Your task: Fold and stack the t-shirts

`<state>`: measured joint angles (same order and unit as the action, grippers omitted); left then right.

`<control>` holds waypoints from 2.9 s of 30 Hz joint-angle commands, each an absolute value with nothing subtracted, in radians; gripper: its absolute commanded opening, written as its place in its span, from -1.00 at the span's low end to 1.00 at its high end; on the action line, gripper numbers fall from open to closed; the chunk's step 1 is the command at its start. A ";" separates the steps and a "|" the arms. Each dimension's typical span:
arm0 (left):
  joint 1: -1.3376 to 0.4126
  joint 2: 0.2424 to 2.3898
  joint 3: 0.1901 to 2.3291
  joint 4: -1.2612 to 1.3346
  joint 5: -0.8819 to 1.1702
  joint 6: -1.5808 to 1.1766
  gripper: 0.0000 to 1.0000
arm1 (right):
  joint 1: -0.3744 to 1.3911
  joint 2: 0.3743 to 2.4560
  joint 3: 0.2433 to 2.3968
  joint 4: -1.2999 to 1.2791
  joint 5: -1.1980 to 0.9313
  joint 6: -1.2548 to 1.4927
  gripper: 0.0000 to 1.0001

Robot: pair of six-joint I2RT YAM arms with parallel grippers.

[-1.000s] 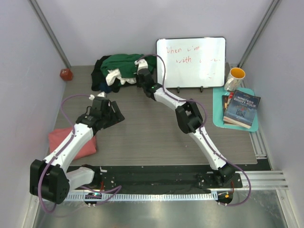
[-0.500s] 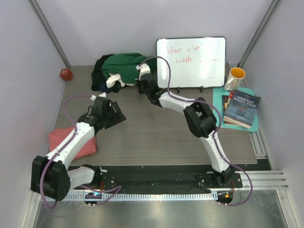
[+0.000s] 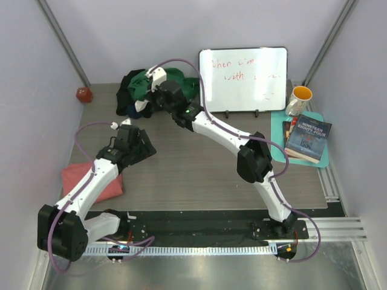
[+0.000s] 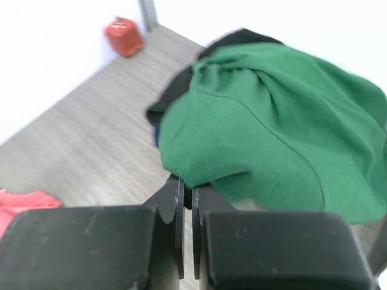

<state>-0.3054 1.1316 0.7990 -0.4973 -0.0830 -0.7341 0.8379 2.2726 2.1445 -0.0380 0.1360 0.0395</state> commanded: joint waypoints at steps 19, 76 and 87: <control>-0.304 1.052 0.847 -0.584 -0.304 -0.779 0.29 | 0.969 1.846 2.215 -0.159 0.140 -0.141 -0.98; -0.305 1.471 1.095 -0.491 -0.241 -0.773 0.33 | 1.144 0.712 1.138 -0.255 0.953 0.209 -0.98; -0.304 1.617 1.203 -0.479 -0.279 -0.755 0.34 | 1.144 0.696 1.150 -0.215 0.968 0.164 -0.98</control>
